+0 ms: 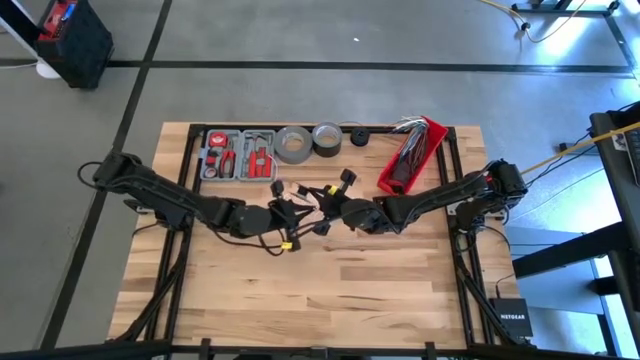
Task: Coil cords
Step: Coil the white wire onto the black spool
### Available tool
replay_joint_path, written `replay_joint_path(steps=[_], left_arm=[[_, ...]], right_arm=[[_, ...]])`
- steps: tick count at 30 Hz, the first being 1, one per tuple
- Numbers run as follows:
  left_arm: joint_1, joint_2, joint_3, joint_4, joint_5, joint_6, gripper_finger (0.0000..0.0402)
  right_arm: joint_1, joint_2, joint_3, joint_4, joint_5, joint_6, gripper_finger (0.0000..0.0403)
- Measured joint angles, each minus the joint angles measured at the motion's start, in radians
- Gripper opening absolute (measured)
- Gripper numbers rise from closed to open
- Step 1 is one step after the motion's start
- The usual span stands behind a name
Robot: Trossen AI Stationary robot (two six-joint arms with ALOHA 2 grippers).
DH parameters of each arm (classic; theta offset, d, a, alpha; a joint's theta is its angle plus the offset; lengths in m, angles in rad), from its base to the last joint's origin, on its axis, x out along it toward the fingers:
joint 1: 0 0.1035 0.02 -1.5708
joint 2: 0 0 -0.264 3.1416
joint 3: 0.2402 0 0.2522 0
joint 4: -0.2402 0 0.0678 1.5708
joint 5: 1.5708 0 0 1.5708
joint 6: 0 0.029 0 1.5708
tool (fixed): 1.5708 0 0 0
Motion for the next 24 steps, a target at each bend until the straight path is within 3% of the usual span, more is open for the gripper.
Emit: replay_joint_path(steps=[19,24], left_arm=[[0.1,0.136,0.004,0.019,0.002,0.002,0.0008],[0.117,0.172,-0.002,0.014,0.053,0.005,0.0007]], right_arm=[[0.02,-0.164,-0.004,0.061,-0.078,-0.066,0.0005],[0.021,-0.221,0.003,0.101,-0.084,-0.084,0.0005]])
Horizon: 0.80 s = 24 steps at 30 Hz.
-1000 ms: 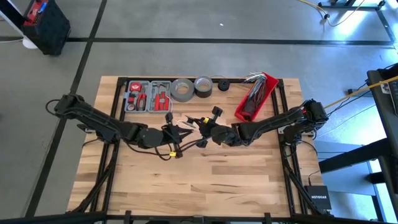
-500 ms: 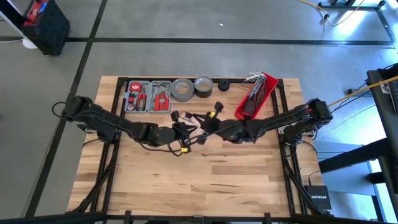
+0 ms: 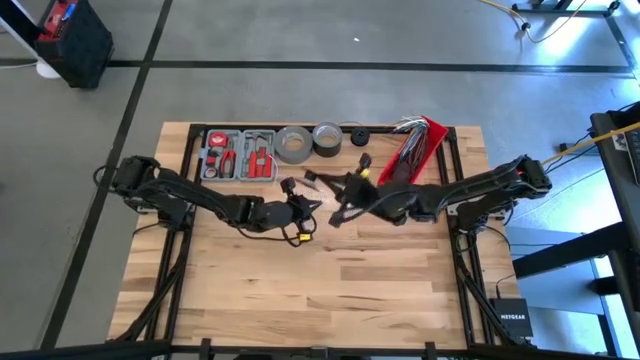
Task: Coil cords
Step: Coil the white wire onto the black spool
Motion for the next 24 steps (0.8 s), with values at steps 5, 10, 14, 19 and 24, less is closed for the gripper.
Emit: replay_joint_path(steps=[5,10,14,19,24], left_arm=[[0.024,0.05,0.001,0.027,0.029,0.003,0.0007],[0.062,0.117,0.0,0.018,0.028,0.019,0.0007],[0.075,0.135,0.0,-0.023,0.026,0.058,0.0007],[0.047,0.077,0.0,-0.112,0.024,0.127,0.0009],[-0.006,-0.038,0.001,-0.156,0.023,0.126,0.0038]], right_arm=[[0.0,-0.058,0.001,0.004,-0.053,-0.002,0.0005],[0.0,-0.129,0.0,0.022,-0.073,-0.025,0.0005],[0.0,-0.158,0.0,-0.016,-0.078,-0.027,0.0005],[0.0,-0.174,-0.001,-0.055,-0.079,-0.027,0.0005],[0.0,-0.171,-0.001,-0.108,-0.079,-0.017,0.0005]])
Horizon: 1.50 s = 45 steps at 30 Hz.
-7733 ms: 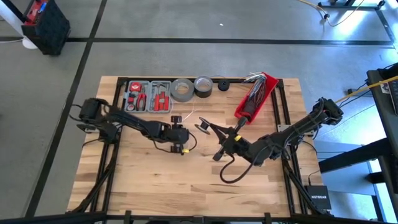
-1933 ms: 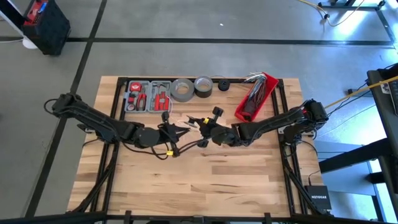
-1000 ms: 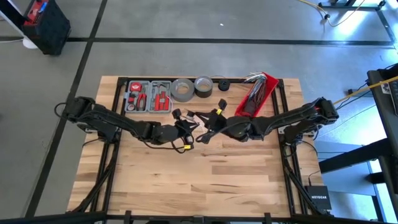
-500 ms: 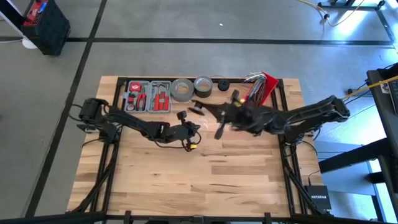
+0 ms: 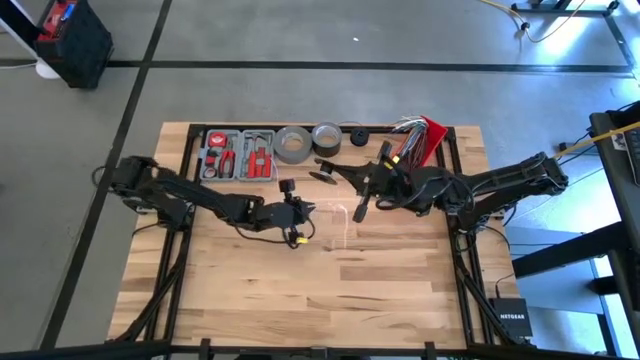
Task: Coil cords
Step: Coil the white wire onto the black spool
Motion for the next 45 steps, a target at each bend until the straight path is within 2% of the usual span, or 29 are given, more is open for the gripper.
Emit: replay_joint_path(steps=[5,11,15,26,31,37,39,42,45], left_arm=[[-0.071,-0.091,0.001,0.034,0.0,-0.011,0.0096],[-0.092,-0.082,0.002,0.182,-0.001,0.055,0.0145],[-0.078,-0.057,0.002,0.219,0.001,0.084,0.0152],[-0.013,0.023,0.002,0.325,0.017,0.023,0.0147],[-0.008,0.043,0.0,0.333,0.018,0.056,0.0122],[-0.009,0.043,0.0,0.341,0.018,0.074,0.0019],[-0.017,0.043,0.001,0.325,0.016,0.082,0.0009],[-0.036,0.026,0.001,0.206,0.012,0.059,0.0005],[-0.065,-0.01,0.001,0.007,0.006,-0.004,0.0004]], right_arm=[[0.0,0.0,0.0,-0.014,-0.001,0.017,0.0005],[0.0,0.015,0.0,-0.013,-0.002,0.02,0.0005],[0.0,0.031,0.0,0.006,-0.01,0.02,0.0005],[-0.001,0.039,-0.001,0.019,-0.021,0.019,0.0005],[-0.001,0.039,-0.001,0.014,-0.021,0.016,0.0005],[-0.001,0.039,-0.001,0.015,-0.021,0.016,0.0005],[-0.001,0.039,-0.001,0.016,-0.02,0.015,0.0005],[-0.001,0.03,-0.002,0.027,-0.004,0.006,0.0005],[-0.001,0.004,-0.002,0.053,0.036,-0.038,0.0005]])
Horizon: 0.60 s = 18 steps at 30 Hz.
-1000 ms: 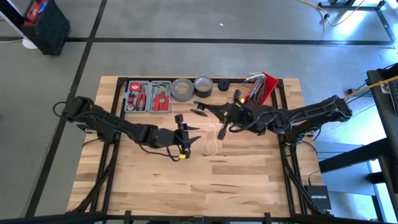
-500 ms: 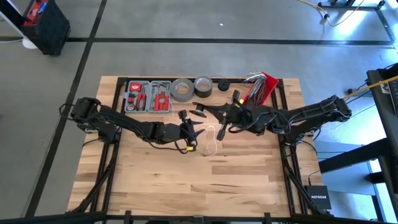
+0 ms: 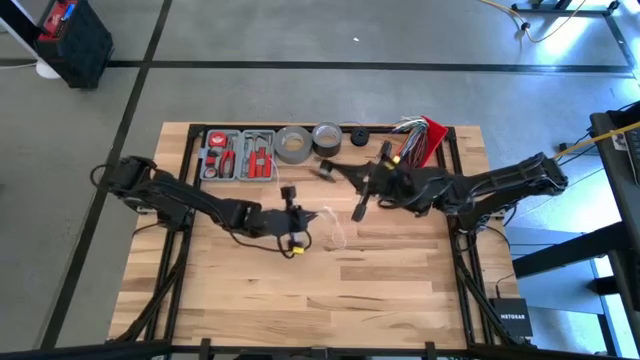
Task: Coil cords
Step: Coil the white wire onto the black spool
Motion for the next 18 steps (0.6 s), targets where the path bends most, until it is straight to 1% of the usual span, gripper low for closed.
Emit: replay_joint_path(steps=[3,8,13,17,18], left_arm=[[-0.045,-0.029,0.0,-0.206,-0.028,-0.103,0.0003],[-0.133,-0.04,-0.007,-0.478,-0.033,-0.312,0.0002],[-0.228,-0.033,-0.081,-0.617,-0.028,-0.524,0.0002],[-0.3,-0.033,-0.183,-0.667,0.048,-0.714,0.0002],[-0.319,-0.033,-0.213,-0.664,0.069,-0.761,0.0002]], right_arm=[[-0.005,-0.033,0.0,0.043,0.076,-0.081,0.0005],[-0.036,-0.124,0.0,0.113,0.141,-0.192,0.0005],[-0.097,-0.22,0.001,0.159,0.155,-0.286,0.0005],[-0.136,-0.28,0.001,0.221,0.141,-0.339,0.0005],[-0.142,-0.295,0.002,0.232,0.12,-0.354,0.0005]])
